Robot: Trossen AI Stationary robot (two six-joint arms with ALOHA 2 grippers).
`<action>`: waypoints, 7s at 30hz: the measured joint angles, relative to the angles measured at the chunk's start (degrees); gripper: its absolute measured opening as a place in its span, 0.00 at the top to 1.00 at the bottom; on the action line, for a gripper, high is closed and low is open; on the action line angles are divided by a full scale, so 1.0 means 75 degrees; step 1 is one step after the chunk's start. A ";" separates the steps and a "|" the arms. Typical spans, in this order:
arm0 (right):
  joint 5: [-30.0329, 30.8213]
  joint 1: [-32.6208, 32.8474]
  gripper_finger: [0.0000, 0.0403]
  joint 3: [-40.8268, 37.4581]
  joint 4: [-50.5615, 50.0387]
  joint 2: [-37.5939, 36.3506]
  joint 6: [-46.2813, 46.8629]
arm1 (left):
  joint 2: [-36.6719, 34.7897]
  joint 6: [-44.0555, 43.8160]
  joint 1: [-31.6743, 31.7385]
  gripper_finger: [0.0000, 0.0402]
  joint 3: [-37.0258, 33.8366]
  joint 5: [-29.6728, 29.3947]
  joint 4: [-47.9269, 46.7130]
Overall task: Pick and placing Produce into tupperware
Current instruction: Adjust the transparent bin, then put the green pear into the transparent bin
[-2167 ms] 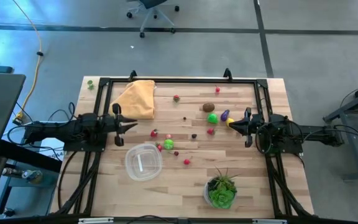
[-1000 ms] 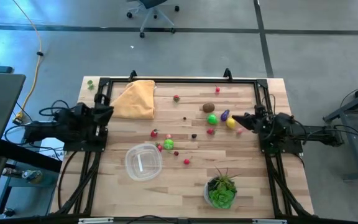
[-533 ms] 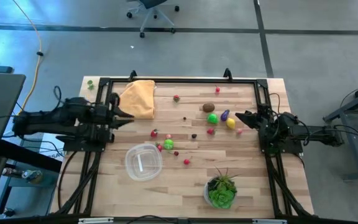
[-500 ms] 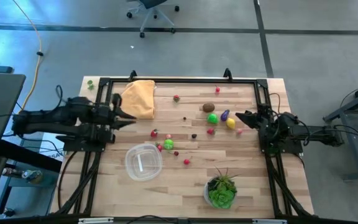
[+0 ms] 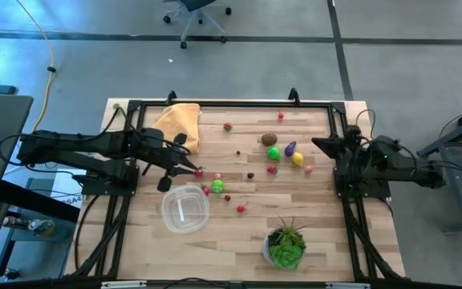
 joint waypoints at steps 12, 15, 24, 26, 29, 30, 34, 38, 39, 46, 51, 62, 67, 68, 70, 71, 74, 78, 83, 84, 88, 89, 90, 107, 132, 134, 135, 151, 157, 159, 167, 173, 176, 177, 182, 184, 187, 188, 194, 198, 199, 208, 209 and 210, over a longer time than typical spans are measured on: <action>-0.0027 0.0003 0.94 0.2918 -0.3504 0.2969 -0.0699 | 0.0057 -0.1253 -0.0699 0.87 -0.0002 -0.0684 -0.2244; -0.0029 0.0003 0.94 0.3235 -0.3816 0.3780 -0.0847 | 0.0057 -0.1781 -0.1068 0.87 -0.0003 -0.1018 -0.2778; -0.0241 0.0003 0.94 0.3479 -0.4109 0.5581 -0.1116 | 0.1390 -0.1919 -0.2081 0.87 -0.0006 -0.1256 -0.3006; -0.0361 0.0003 0.94 0.3479 -0.4109 0.5844 -0.1179 | 0.1905 -0.1801 -0.2177 0.87 -0.0009 -0.1222 -0.2821; -0.0498 0.0003 0.94 0.3479 -0.4109 0.6147 -0.1229 | 0.2608 -0.1600 -0.2154 0.87 -0.0009 -0.1121 -0.2312; -0.0540 0.0003 0.94 0.3479 -0.4109 0.6216 -0.1226 | 0.2813 -0.1536 -0.2151 0.87 -0.0009 -0.1062 -0.2068; -0.0699 0.0005 0.94 0.3479 -0.4115 0.6334 -0.1226 | 0.3525 -0.1396 -0.2151 0.87 -0.0009 -0.0940 -0.1343; -0.0675 0.0118 0.94 0.3479 -0.4112 0.6302 -0.1226 | 0.4098 -0.1371 -0.2151 0.87 -0.0009 -0.0812 -0.0948; -0.0664 0.0161 0.94 0.3479 -0.4118 0.6294 -0.1226 | 0.4240 -0.1356 -0.2151 0.87 -0.0009 -0.0810 -0.0752; -0.0482 0.0490 0.94 0.3479 -0.4214 0.6293 -0.1019 | 0.4837 -0.1030 -0.2148 0.87 -0.0009 -0.0717 0.0695; -0.0195 0.0813 0.94 0.3479 -0.4350 0.6293 -0.0876 | 0.5212 -0.0832 -0.2148 0.87 -0.0009 -0.0696 0.1543; 0.0183 0.1290 0.94 0.3479 -0.4403 0.6293 -0.0699 | 0.6372 0.0104 -0.2142 0.87 0.1331 -0.0635 0.1648; 0.0183 0.1378 0.94 0.3479 -0.4447 0.6292 -0.0677 | 0.7137 0.0789 -0.2010 0.87 0.2354 -0.0498 0.0976; 0.0183 0.1399 0.94 0.3479 -0.4459 0.6290 -0.0675 | 0.7330 0.0863 -0.1954 0.87 0.2557 -0.0434 0.0959; 0.0186 0.1445 0.94 0.3479 -0.4488 0.6293 -0.0675 | 0.7587 0.0991 -0.1845 0.87 0.2843 -0.0309 0.0740; 0.0186 0.1473 0.94 0.3481 -0.4496 0.6287 -0.0672 | 0.7719 0.1010 -0.1793 0.87 0.2997 -0.0259 0.0688; 0.0186 0.1575 0.94 0.3482 -0.4562 0.6290 -0.0536 | 0.7978 0.1068 -0.1664 0.87 0.3408 -0.0246 0.0567; 0.0347 0.1740 0.94 0.3482 -0.4649 0.6299 -0.0500 | 0.7958 0.1385 -0.1523 0.87 0.3670 -0.0402 0.0592; 0.0526 0.1859 0.94 0.3482 -0.4688 0.6302 -0.0500 | 0.7958 0.1730 -0.1203 0.87 0.3937 -0.0470 0.0361; 0.0526 0.1868 0.94 0.3482 -0.4736 0.6302 -0.0500 | 0.7958 0.1796 -0.1132 0.87 0.3943 -0.0472 0.0352; 0.0526 0.1868 0.94 0.3482 -0.4841 0.6302 -0.0500 | 0.7958 0.1830 -0.0878 0.87 0.3940 -0.0475 0.0147; 0.0526 0.1868 0.94 0.3482 -0.4842 0.6302 -0.0503 | 0.7958 0.1841 -0.0818 0.87 0.3940 -0.0474 0.0028; 0.0526 0.1868 0.94 0.3482 -0.4844 0.6302 -0.0525 | 0.7958 0.1875 -0.0758 0.87 0.3940 -0.0474 -0.0097; 0.0845 0.1868 0.94 0.3482 -0.4855 0.6302 -0.0704 | 0.7958 0.2069 0.0057 0.87 0.3946 -0.0854 -0.0181; 0.0698 0.1868 0.94 0.3482 -0.4871 0.6302 -0.0558 | 0.7958 0.1996 -0.2222 0.87 0.3949 0.0565 -0.1569; 0.0695 0.1868 0.94 0.3482 -0.4890 0.6302 -0.0561 | 0.7958 0.1997 -0.2389 0.87 0.3949 0.0562 -0.1728; 0.0693 0.1868 0.94 0.3482 -0.4893 0.6302 -0.0559 | 0.7958 0.1996 -0.2462 0.87 0.3949 0.0559 -0.1754; 0.0691 0.1868 0.94 0.3482 -0.4911 0.6302 -0.0593 | 0.7952 0.1587 -0.2640 0.87 0.3949 0.0454 -0.0798; 0.0566 0.1868 0.94 0.3482 -0.4911 0.6302 -0.0565 | 0.7952 0.1566 -0.2643 0.87 0.3952 0.0457 -0.0632; 0.0547 0.1868 0.94 0.3482 -0.4911 0.6302 -0.0564 | 0.7952 0.1437 -0.2643 0.87 0.3952 0.0428 -0.0632; 0.0547 0.1868 0.94 0.3482 -0.4910 0.6302 -0.0564 | 0.7654 0.0965 -0.2492 0.87 0.3955 -0.0309 -0.0715; 0.0515 0.1868 0.94 0.3482 -0.4910 0.6305 -0.0521 | 0.6823 0.0763 -0.2043 0.87 0.3955 -0.0861 -0.1075; 0.0487 0.1868 0.94 0.3482 -0.4908 0.6305 -0.0506 | 0.6216 0.0758 -0.1764 0.87 0.3955 -0.1217 -0.1476; 0.0481 0.1868 0.94 0.3482 -0.4908 0.6305 -0.0506 | 0.6006 0.0745 -0.1665 0.87 0.3955 -0.1339 -0.1578; 0.0456 0.1868 0.94 0.3482 -0.4898 0.6304 -0.0541 | 0.4841 0.0522 -0.1188 0.87 0.3955 -0.2048 -0.2359; 0.0436 0.1865 0.94 0.3482 -0.4823 0.6296 -0.0547 | 0.4393 0.0501 -0.1018 0.87 0.3955 -0.2327 -0.2640; 0.0401 0.1832 0.94 0.3482 -0.4770 0.6290 -0.0563 | 0.3761 0.0425 -0.0760 0.87 0.3952 -0.2615 -0.3027; 0.0360 0.1796 0.94 0.3482 -0.4734 0.6291 -0.0578 | 0.3601 0.0413 -0.0657 0.87 0.3952 -0.2643 -0.3153; -0.0046 0.1404 0.94 0.3482 -0.4458 0.6288 -0.0961 | 0.2518 0.0504 0.0071 0.87 0.3576 -0.2584 -0.3280; -0.0358 0.0949 0.94 0.3482 -0.4400 0.6287 -0.1161 | 0.1793 0.0727 0.0744 0.87 0.2783 -0.1963 -0.2767; -0.0460 0.0811 0.94 0.3482 -0.4384 0.6290 -0.1186 | 0.1633 0.0787 0.0911 0.87 0.2527 -0.1760 -0.2585; -0.1604 -0.0937 0.94 0.3633 -0.4132 0.6354 -0.1767 | 0.0937 0.1364 0.2050 0.87 0.0588 -0.0599 -0.0882; -0.1690 -0.1138 0.93 0.3732 -0.4213 0.6411 -0.1856 | 0.0931 0.1464 0.2116 0.87 0.0521 -0.0585 -0.0877; -0.1765 -0.1334 0.93 0.3840 -0.4317 0.6467 -0.1965 | 0.0936 0.1552 0.2179 0.87 0.0486 -0.0580 -0.0853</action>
